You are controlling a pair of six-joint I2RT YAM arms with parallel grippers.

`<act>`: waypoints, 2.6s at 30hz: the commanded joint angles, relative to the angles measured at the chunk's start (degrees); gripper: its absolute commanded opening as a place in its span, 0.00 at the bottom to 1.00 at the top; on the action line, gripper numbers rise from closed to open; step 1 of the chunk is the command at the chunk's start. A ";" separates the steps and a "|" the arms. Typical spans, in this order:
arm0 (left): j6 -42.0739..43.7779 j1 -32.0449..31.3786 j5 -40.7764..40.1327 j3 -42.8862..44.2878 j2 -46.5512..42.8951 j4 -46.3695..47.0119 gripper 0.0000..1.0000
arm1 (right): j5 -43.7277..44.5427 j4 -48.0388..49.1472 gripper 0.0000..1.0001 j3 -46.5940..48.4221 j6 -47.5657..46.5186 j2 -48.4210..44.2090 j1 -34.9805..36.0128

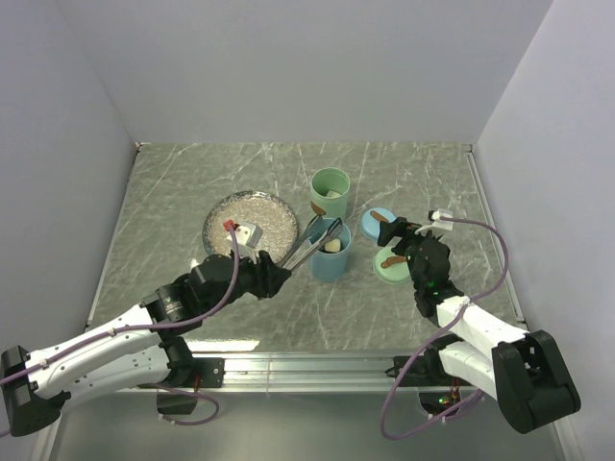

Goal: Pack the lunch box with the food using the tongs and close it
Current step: Place the food into the lunch box, then put down the clamp

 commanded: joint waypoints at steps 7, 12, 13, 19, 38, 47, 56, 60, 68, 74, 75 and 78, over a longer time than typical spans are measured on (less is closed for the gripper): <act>1.57 0.15 0.54 2.88 -1.26 4.96 0.47 | 0.25 2.26 0.95 2.66 0.04 0.52 0.43; 2.98 0.15 0.01 3.76 -2.31 7.42 0.46 | 0.25 2.44 0.95 3.01 -0.14 0.96 0.43; 3.33 0.15 -0.08 3.85 -2.48 7.95 0.46 | 0.25 2.44 0.95 2.92 -0.05 1.05 0.43; 6.23 0.15 -3.94 4.72 -1.88 12.07 0.45 | 0.43 2.61 0.95 3.27 -0.14 1.75 0.35; 2.81 33.59 -9.40 8.60 11.04 9.18 0.43 | -0.01 3.40 0.95 4.41 -0.40 4.30 0.43; -2.90 49.71 -12.37 3.24 17.11 8.74 0.43 | -0.27 3.75 0.95 4.68 -0.75 4.83 0.35; -4.84 50.33 -19.15 3.32 21.32 4.26 0.43 | -1.06 4.46 0.95 5.20 -0.75 6.50 0.43; -4.49 51.03 -18.28 3.41 23.96 3.82 0.43 | -1.59 4.63 0.95 5.56 -0.84 7.20 0.35; -4.23 51.74 -18.71 5.52 29.24 0.22 0.42 | -1.86 4.72 0.95 4.94 -0.84 6.15 0.43; -2.64 51.83 -17.75 5.61 30.03 -2.24 0.41 | -2.03 4.81 0.95 4.85 -0.75 5.88 0.35; -2.47 51.83 -17.40 5.43 30.12 -2.33 0.41 | -2.12 4.72 0.95 4.77 -0.75 5.97 0.43; -1.42 51.83 -16.17 5.43 31.26 -2.77 0.41 | -2.21 4.72 0.95 4.77 -0.75 5.71 0.35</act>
